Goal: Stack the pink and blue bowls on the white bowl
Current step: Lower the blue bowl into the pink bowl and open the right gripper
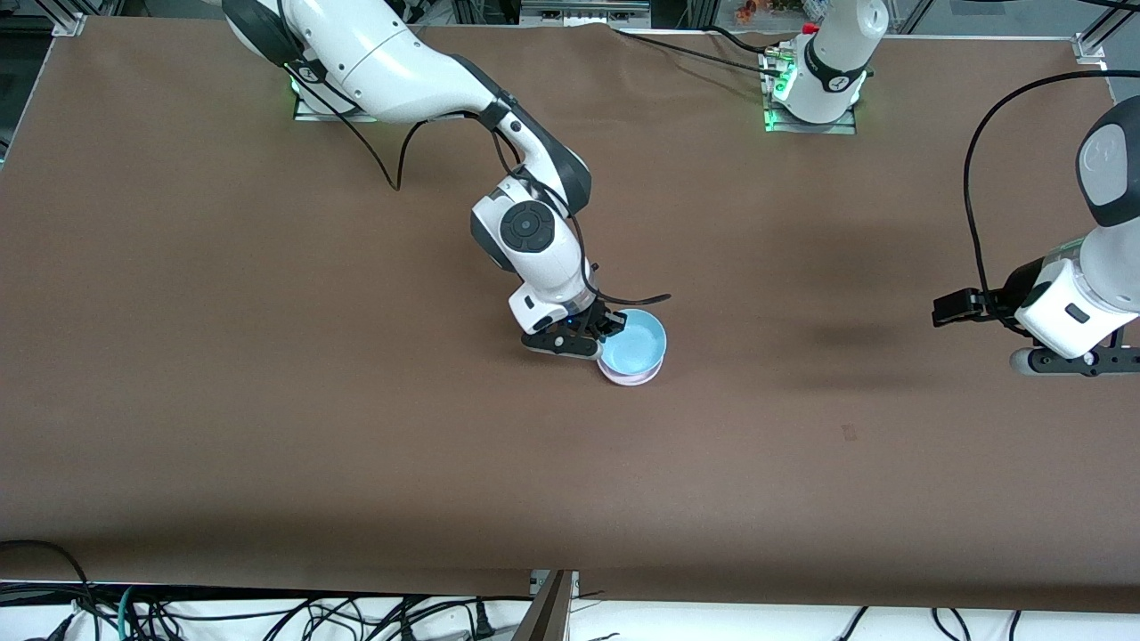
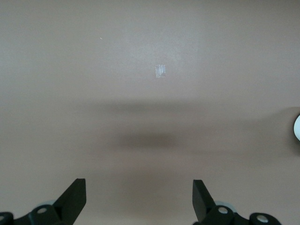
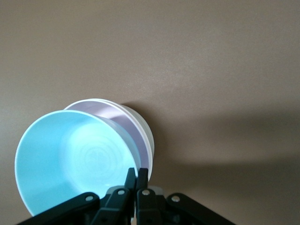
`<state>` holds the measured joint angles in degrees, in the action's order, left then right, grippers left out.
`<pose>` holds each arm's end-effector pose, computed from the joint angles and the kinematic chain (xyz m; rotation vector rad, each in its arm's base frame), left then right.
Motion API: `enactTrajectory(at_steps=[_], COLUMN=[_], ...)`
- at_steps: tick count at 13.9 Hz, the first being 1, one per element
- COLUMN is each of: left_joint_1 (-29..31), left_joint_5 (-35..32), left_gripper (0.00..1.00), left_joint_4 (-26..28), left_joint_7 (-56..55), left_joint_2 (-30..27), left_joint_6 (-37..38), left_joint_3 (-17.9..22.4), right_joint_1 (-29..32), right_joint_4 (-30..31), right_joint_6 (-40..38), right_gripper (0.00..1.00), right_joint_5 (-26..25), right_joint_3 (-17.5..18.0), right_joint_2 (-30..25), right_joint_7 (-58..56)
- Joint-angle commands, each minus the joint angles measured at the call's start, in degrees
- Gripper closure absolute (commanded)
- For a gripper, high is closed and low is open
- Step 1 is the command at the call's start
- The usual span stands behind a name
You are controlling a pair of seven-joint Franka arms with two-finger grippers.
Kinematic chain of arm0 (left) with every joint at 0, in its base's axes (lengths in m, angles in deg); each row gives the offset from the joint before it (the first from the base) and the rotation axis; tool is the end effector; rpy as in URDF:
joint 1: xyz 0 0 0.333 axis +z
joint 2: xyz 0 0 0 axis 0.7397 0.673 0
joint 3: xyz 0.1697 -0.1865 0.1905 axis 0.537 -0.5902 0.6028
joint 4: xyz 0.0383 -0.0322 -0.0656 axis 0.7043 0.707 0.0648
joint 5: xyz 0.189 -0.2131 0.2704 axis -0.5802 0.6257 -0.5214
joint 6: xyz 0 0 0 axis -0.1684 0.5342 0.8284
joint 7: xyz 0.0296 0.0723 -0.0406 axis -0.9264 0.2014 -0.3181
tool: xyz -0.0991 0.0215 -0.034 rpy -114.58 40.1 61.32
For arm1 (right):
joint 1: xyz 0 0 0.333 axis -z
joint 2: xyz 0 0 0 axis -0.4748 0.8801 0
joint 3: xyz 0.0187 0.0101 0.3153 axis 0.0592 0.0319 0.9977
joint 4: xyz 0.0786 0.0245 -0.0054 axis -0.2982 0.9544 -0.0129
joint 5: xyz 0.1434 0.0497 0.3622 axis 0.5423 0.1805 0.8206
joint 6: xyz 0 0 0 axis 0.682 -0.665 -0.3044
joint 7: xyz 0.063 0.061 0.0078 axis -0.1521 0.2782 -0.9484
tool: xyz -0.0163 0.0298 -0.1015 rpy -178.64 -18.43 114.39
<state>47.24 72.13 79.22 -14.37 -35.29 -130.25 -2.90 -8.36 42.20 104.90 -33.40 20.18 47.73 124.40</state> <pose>0.6429 0.0115 0.4906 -3.1338 -0.0539 0.1705 0.5647 0.5320 0.2398 -2.8239 0.3299 -0.1342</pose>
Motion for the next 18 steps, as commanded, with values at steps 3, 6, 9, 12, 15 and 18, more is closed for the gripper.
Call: enactTrajectory(at_steps=[3,6,9,12,15,18], left_joint_1=[0.1,-0.1,-0.2,-0.3,-0.3,-0.8], left_joint_5=[-0.4,-0.3,3.5,4.2,4.1,4.2], left_gripper=[0.0,0.0,0.0,0.0,0.0,0.0], left_joint_4=[-2.3,-2.4,-4.5,-4.7,-4.9,-4.9], left_joint_7=[0.7,0.4,0.2,0.1,0.2,0.2], left_joint_2=[1.3,1.1,1.1,0.8,0.6,0.7], left_joint_6=[1.5,1.5,1.5,1.6,2.9,2.8], left_joint_3=[-0.2,-0.3,-0.4,-0.5,-0.4,-0.5], right_joint_1=[-0.6,-1.0,-2.1,-2.1,-2.1,-2.1], right_joint_4=[-3.2,-6.1,-6.6,-6.5,-6.5,-6.5], right_joint_6=[0.0,0.0,0.0,-0.5,-0.7,-0.7], right_gripper=[1.0,1.0,1.0,1.0,1.0,0.68], right_joint_5=[-1.2,-1.3,-1.3,-1.4,-1.7,-1.6], right_joint_3=[-1.0,-1.2,-2.4,-2.9,-3.2,-3.2], right_joint_2=[1.4,3.6,4.4,4.5,4.4,4.3], right_joint_7=[0.2,0.3,0.4,0.2,0.0,0.3])
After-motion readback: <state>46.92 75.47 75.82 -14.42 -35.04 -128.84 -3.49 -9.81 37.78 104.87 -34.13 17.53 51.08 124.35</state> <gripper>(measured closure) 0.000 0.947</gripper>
